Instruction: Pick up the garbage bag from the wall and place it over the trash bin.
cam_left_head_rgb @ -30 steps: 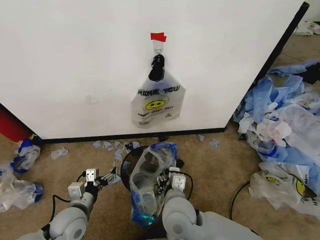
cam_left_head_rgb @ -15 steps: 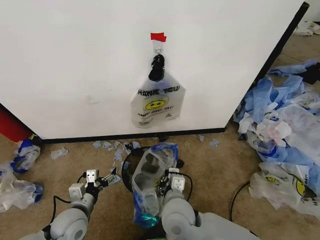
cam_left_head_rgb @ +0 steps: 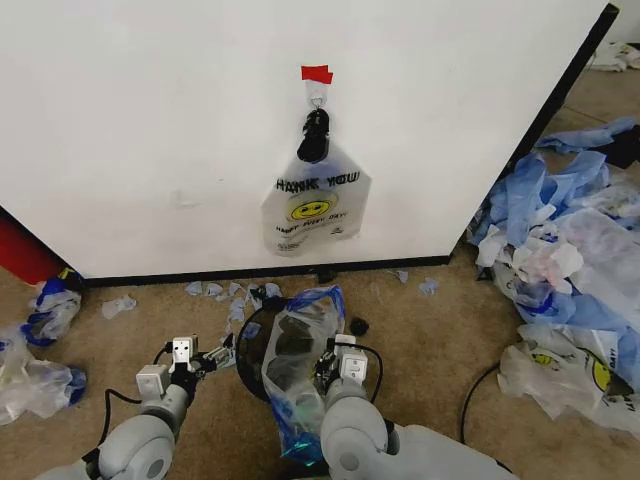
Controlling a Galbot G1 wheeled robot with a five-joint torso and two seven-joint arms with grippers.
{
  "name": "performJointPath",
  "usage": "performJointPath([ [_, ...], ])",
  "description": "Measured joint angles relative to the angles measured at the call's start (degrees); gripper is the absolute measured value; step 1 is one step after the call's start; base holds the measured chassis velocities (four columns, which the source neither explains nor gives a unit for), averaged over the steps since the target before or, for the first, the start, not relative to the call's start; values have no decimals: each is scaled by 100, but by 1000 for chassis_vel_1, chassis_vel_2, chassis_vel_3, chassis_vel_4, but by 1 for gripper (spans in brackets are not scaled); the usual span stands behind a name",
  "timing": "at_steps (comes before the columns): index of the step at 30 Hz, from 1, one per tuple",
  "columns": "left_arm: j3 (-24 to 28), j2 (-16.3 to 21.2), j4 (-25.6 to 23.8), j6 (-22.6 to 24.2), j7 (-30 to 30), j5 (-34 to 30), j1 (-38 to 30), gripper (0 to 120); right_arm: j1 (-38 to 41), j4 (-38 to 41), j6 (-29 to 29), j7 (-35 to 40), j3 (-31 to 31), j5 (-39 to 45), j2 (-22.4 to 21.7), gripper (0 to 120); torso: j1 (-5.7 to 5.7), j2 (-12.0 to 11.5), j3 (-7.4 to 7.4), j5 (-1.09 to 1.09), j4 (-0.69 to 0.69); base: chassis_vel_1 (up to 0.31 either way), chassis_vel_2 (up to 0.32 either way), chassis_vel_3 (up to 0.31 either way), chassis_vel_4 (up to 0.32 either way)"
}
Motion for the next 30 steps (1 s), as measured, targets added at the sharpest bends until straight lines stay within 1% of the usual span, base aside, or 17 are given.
performJointPath([
  [4, -120, 250, -452, 167, -79, -193, -9, 94, 1, -40, 36, -59, 11, -101, -10, 0, 0, 0, 0, 0, -1, 0, 0, 0, 0],
  [5, -120, 250, -452, 167, -79, -193, -9, 94, 1, -40, 36, -59, 11, -101, -10, 0, 0, 0, 0, 0, -1, 0, 0, 0, 0],
  [6, -139, 317, -552, 196, -90, -239, -8, 94, 2, -42, 38, -66, 15, -114, -15, 0, 0, 0, 0, 1, 0, 0, 0, 0, 0],
  [9, -167, 556, -956, 333, -195, -551, -47, 94, -9, -57, 51, -106, 68, -171, -35, 0, 0, 0, 0, 1, 0, 0, 0, 0, 0],
  [13, -167, 747, -1244, 402, -226, -752, -106, 94, -33, -71, 63, -140, 114, -202, -60, 0, 0, 0, 0, 1, -1, 0, 0, 0, 0],
  [17, -122, 1014, -1725, 517, -286, -1201, -192, 94, -51, -134, 84, -197, 192, -243, -58, 0, 0, 0, 0, 1, -1, 0, 0, 0, 0],
  [18, -122, 1014, -1725, 517, -286, -1201, -192, 94, -51, -134, 84, -197, 192, -243, -58, 0, 0, 0, 0, 1, -1, 0, 0, 0, 0],
  [24, -69, 1256, -2117, 628, -302, -1524, -184, 94, -21, -232, 108, -233, 269, -267, 13, 0, 0, 0, 0, 0, 0, 0, 0, 0, 0],
  [30, 48, 1401, -2175, 693, -258, -1735, -226, 94, 17, -237, 131, -251, 286, -289, 62, 0, 0, 0, 1, 1, 0, 0, 0, 0, 0],
])
